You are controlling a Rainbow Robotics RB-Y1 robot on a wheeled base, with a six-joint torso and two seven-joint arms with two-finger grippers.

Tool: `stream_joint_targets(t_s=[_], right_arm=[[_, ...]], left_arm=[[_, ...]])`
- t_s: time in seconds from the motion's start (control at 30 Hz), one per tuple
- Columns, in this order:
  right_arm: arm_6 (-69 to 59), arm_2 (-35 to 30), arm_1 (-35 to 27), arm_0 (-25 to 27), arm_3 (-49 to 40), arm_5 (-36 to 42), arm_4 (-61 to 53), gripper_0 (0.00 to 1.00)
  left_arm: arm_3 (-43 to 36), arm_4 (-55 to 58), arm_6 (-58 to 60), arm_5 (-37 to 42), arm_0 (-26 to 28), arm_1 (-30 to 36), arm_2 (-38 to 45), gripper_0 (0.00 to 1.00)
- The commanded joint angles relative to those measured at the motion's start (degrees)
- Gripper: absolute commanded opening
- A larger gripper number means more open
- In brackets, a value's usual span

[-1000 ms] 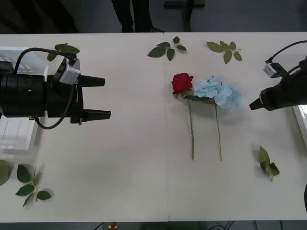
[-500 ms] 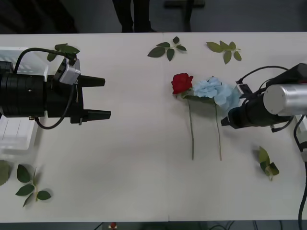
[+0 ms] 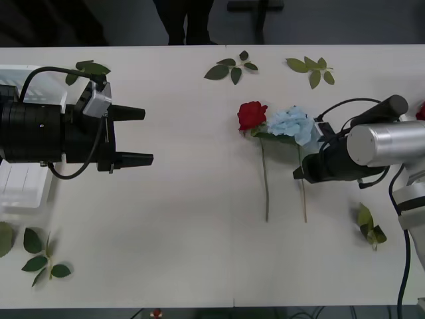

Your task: Place the red flowers into the right box and the blue flowers into the left box. If a person shows an open palm, hand one flower to the person first, then continue sorting.

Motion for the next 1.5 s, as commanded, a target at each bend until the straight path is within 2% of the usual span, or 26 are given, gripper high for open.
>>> stream_joint_targets(t_s=[0.03,0.4,0.53,0.6,0.63,0.67,0.7,0.73,0.8,1.23,1.4,1.5], right_arm=[[-2.39,1.65,0.16,-0.81,-2.45,-1.75,1.11,0.95],[-3.63,4.55,0.51,-0.81,-2.45,-3.16,4.19,0.94],[-3.8,5.08,0.51,-0.81,-2.45,-3.25,5.07,0.81],[-3.89,5.34,0.51,-0.81,-2.45,-3.33,5.42,0.62],[-3.98,5.6,0.51,-0.81,-2.45,-3.42,5.68,0.43],[-4.06,5.69,0.51,-0.81,-2.45,-3.51,5.86,0.34],[-4.06,5.78,0.51,-0.81,-2.45,-3.51,6.04,0.17],[-4.15,5.78,0.51,-0.81,-2.45,-3.51,6.3,0.06],[-4.33,5.96,0.6,-0.81,-2.45,-3.6,6.83,0.01],[-4.86,5.25,0.34,-0.81,-3.16,-3.6,7.62,0.0],[-2.57,1.21,-1.25,-0.72,-8.87,1.76,6.47,0.0],[2.88,-4.06,-1.51,-0.72,-12.47,6.86,3.13,0.0]], left_arm=[[-1.08,-0.08,2.42,0.05,-0.79,-0.01,0.23,1.0],[-0.99,-0.08,2.42,0.13,-0.53,-0.01,0.23,1.0],[-0.99,-0.08,2.42,0.05,-0.62,-0.01,0.23,1.0],[-0.99,-0.08,2.42,0.13,-0.53,-0.01,0.23,1.0],[-0.99,-0.08,2.42,0.13,-0.53,-0.1,0.14,1.0],[-0.99,-0.08,2.42,0.13,-0.53,-0.01,0.23,1.0],[-0.99,-0.08,2.42,0.13,-0.44,-0.1,0.23,1.0],[-0.99,-0.17,2.42,0.13,-0.53,-0.1,0.23,1.0],[-0.99,-0.08,2.42,0.13,-0.53,-0.01,0.14,1.0],[-0.99,-0.08,2.42,0.13,-0.44,-0.01,0.23,1.0],[-0.99,-0.08,2.33,0.13,-0.44,-0.01,0.23,1.0],[-0.99,-0.08,2.42,0.05,-0.44,-0.01,0.23,1.0]])
